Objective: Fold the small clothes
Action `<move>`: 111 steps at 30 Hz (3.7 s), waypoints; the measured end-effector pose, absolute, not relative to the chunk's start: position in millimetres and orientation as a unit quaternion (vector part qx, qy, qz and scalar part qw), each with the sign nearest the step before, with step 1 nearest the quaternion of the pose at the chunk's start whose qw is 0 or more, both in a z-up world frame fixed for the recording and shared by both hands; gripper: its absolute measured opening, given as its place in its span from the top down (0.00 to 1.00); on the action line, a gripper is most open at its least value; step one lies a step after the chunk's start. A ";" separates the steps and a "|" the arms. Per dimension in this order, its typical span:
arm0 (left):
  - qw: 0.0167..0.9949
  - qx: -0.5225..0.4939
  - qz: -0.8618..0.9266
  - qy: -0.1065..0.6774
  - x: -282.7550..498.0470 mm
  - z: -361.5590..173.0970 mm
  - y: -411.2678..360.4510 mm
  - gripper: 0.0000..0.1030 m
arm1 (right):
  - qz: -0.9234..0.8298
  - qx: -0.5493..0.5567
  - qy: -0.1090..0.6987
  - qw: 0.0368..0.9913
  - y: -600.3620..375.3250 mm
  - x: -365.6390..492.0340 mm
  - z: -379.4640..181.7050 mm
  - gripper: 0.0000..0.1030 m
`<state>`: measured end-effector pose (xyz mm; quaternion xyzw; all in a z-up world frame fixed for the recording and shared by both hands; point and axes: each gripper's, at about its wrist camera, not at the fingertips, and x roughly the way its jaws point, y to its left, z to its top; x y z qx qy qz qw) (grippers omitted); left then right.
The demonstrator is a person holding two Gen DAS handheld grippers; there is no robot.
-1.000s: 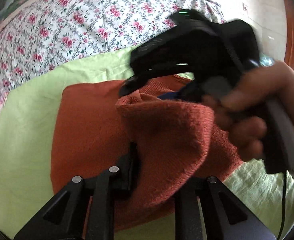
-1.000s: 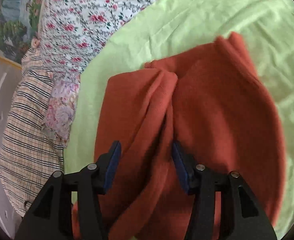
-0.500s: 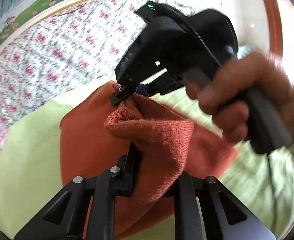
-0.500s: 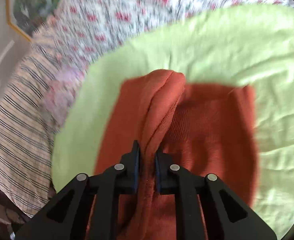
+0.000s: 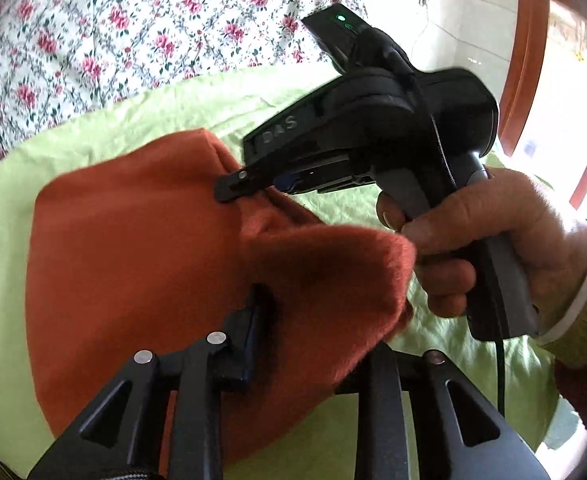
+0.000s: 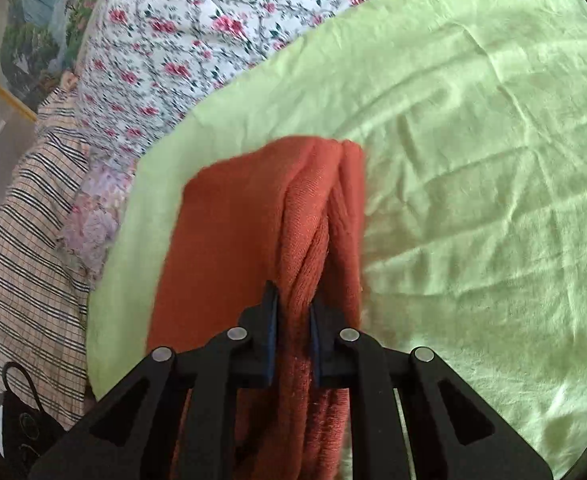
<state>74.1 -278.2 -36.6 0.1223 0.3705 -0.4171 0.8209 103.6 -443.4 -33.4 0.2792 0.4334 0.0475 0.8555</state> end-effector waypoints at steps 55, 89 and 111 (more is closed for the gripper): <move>0.808 -0.212 -0.266 0.481 142.3 -69.9 63.3 0.74 | 0.167 0.301 0.472 0.812 -266.2 115.4 -70.4 0.77; 0.863 -0.173 -0.196 0.433 169.8 -22.1 91.0 0.41 | 0.125 0.230 0.447 0.855 -248.2 54.6 -20.9 0.70; 0.832 -0.147 -0.177 0.505 107.6 -68.4 54.8 0.38 | 0.062 0.219 0.470 0.853 -259.6 70.2 -63.1 0.90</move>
